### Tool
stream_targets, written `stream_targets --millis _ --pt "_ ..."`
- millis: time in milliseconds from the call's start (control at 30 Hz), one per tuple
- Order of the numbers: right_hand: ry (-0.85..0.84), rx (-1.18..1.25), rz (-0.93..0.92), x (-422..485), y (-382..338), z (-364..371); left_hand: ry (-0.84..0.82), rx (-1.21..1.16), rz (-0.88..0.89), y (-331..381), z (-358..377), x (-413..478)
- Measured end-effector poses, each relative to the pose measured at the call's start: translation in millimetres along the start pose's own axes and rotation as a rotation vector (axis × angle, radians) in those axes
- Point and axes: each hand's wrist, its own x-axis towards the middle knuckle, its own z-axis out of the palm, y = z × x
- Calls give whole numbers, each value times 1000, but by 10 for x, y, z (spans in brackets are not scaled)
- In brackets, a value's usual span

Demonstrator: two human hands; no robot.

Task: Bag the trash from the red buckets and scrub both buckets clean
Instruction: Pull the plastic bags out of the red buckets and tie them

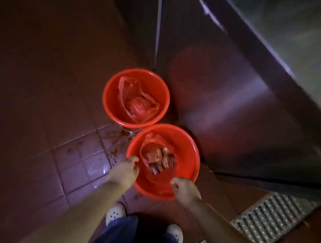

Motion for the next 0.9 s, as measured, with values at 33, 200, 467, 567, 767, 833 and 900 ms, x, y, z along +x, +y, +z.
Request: stream_targets --millis 33,200,467,567,767,833,900 --pt "-13 -74 -13 126 73 141 7 85 35 -12 88 182" --pt "-27 -385 -63 577 342 571 75 430 286 32 451 1050" --pt "-171 -506 -205 908 658 776 286 732 336 80 956 1755" --pt "-244 -294 -252 978 802 712 524 638 471 -61 1037 1807" --pt "-192 689 -290 1270 1054 445 644 491 518 -331 1079 1839" --pt "-62 1048 -324 1411 1033 369 658 401 517 -356 1096 1780" --pt "-11 1302 -423 1509 949 299 685 324 557 -328 1077 1701"
